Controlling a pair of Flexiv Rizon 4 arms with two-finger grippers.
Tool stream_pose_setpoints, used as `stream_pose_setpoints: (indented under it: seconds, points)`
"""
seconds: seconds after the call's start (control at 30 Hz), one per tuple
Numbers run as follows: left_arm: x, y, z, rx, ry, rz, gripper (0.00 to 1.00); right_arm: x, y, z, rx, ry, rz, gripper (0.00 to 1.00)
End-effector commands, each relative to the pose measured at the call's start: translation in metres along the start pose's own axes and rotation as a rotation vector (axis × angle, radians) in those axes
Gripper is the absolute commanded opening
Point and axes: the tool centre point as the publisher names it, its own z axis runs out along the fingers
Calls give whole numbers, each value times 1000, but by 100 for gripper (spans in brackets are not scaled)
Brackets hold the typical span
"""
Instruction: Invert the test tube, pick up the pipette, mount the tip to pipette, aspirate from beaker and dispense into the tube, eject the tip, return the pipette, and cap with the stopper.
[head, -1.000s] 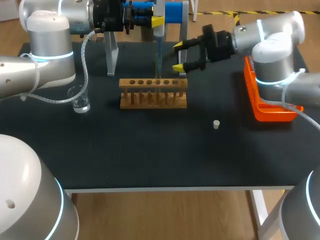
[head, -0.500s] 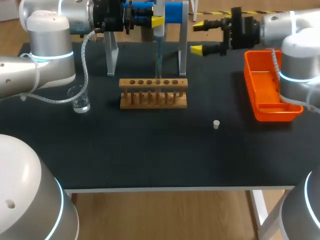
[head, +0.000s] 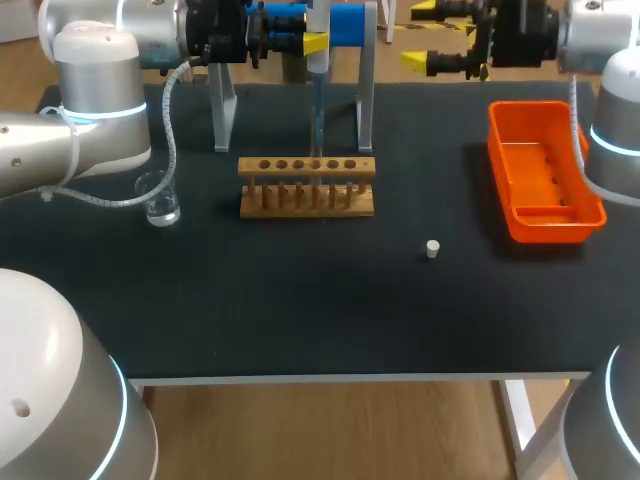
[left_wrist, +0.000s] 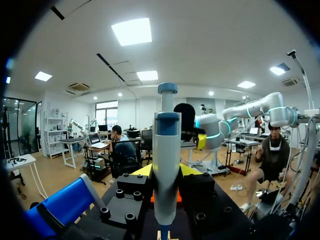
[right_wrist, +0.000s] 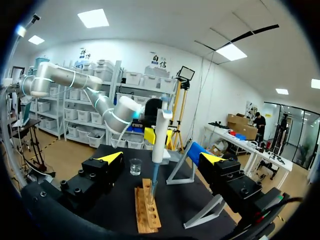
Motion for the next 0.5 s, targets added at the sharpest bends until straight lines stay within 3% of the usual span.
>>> stream_pose_setpoints:
  seconds: [0.03,0.13,0.17,0.2,0.27,0.5]
  points:
    - [-1,0,0,0,0,0,0,4,23,-2,11,-23,-6,100]
    - [-1,0,0,0,0,0,0,4,35,0,-9,-24,-8,98]
    - [-1,0,0,0,0,0,0,3,38,0,-9,-25,-9,50]
    - [-1,0,0,0,0,0,0,3,43,1,-23,-24,-3,38]
    - [-1,0,0,0,0,0,0,2,51,3,-31,-18,0,0]
    - [-1,0,0,0,0,0,0,-1,70,14,-53,1,39,0]
